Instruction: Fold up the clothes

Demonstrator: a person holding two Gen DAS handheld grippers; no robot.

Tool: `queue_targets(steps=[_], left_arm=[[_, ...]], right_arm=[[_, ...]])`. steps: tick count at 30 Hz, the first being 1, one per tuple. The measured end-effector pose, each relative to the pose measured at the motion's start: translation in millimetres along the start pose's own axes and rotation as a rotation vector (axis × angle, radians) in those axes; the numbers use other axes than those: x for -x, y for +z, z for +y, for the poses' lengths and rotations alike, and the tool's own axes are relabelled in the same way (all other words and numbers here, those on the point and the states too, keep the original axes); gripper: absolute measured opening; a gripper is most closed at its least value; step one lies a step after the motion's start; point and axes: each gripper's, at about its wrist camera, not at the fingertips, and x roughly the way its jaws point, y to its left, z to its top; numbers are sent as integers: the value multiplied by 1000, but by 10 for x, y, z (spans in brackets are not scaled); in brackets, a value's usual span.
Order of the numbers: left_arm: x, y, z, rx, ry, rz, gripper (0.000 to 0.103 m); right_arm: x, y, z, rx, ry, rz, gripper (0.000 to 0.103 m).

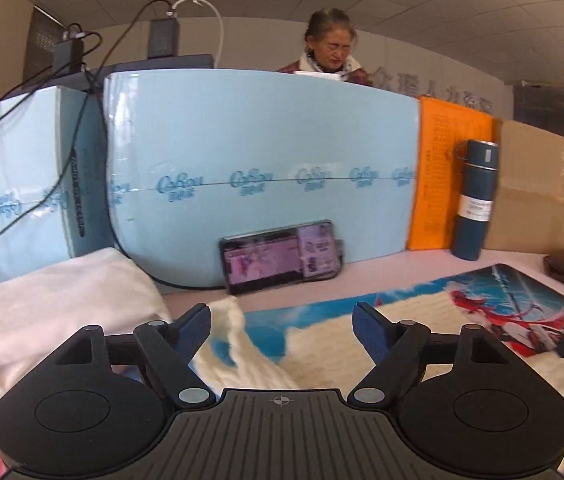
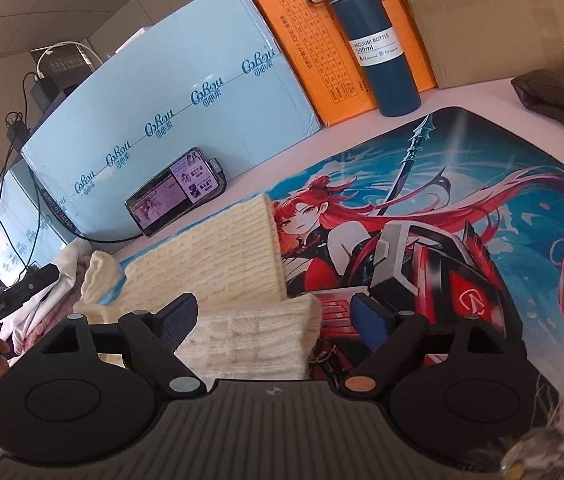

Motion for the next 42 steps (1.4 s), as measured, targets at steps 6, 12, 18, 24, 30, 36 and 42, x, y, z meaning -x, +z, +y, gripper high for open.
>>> queue_targets(steps=[6, 12, 18, 24, 30, 36, 42], left_arm=[[-282, -267, -456, -159, -73, 186, 79], [-133, -238, -157, -78, -55, 123, 18], [487, -325, 238, 101, 177, -44, 18], [821, -645, 676, 301, 365, 40, 44], [1182, -603, 472, -15, 469, -92, 100], [806, -265, 1, -394, -107, -61, 102], [-245, -45, -173, -476, -379, 177, 100]], right_arm=[[-72, -92, 74, 11, 28, 3, 72], [103, -217, 125, 111, -18, -64, 27], [319, -296, 152, 191, 83, -146, 18], [523, -406, 195, 295, 297, -184, 15], [648, -605, 324, 451, 429, -169, 15], [656, -671, 299, 464, 427, -150, 15], [600, -650, 255, 432, 401, -145, 15]])
